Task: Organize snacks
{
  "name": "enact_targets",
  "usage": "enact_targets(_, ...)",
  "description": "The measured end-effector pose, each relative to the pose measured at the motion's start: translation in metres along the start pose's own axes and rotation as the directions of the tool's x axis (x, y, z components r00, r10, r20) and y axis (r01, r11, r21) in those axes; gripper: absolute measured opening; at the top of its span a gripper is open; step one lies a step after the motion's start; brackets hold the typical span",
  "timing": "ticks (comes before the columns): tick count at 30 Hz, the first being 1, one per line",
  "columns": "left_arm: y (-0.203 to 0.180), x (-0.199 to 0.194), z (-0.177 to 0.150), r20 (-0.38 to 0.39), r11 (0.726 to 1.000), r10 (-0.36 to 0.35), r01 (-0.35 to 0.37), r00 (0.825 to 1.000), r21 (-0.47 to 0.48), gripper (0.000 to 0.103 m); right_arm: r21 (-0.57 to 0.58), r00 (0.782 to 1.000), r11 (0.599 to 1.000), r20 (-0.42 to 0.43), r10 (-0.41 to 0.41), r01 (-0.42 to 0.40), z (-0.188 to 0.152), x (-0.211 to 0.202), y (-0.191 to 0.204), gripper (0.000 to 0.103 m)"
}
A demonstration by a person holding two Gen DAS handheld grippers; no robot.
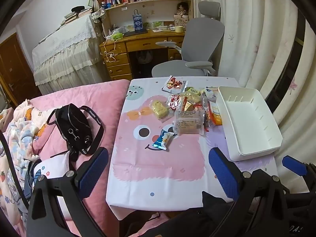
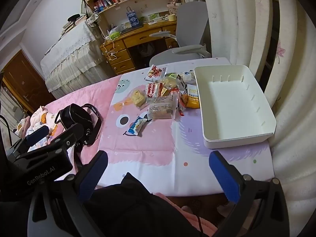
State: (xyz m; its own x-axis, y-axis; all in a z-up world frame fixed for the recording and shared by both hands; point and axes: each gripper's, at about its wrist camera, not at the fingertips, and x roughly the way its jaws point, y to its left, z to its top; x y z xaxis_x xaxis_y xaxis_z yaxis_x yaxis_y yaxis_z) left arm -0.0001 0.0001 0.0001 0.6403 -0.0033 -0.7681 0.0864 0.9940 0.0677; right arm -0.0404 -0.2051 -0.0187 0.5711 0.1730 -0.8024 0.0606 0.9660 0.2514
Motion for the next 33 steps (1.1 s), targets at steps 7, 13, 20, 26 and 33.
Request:
enact_targets(7, 0.002, 0.001, -0.005, 0.004, 1.000, 0.001, -0.001, 1.000, 0.002, 0.101, -0.005, 1.000, 1.000, -0.003, -0.005, 0.005, 0.005, 0.004, 0.002, 0.103)
enact_targets(13, 0.006, 0.005, -0.008, -0.003, 1.000, -0.016, 0.016, 1.000, 0.000, 0.097, -0.011, 1.000, 1.000, -0.011, -0.006, 0.006, 0.007, 0.007, 0.002, 0.103)
enact_targets(20, -0.004, 0.015, 0.006, -0.030, 1.000, -0.014, 0.014, 0.999, 0.006, 0.095, -0.011, 1.000, 1.000, -0.015, -0.007, 0.007, 0.009, 0.009, -0.001, 0.103)
enact_targets(26, -0.012, 0.017, 0.005, -0.034, 1.000, -0.007, 0.007, 0.999, 0.006, 0.095, -0.019, 1.000, 1.000, -0.029, 0.007, -0.007, 0.022, 0.014, -0.015, 0.103)
enact_targets(33, -0.026, 0.011, 0.001, -0.039, 1.000, 0.006, -0.006, 0.999, -0.006, 0.095, -0.028, 0.999, 0.999, -0.026, 0.021, -0.022, 0.021, 0.012, -0.024, 0.103)
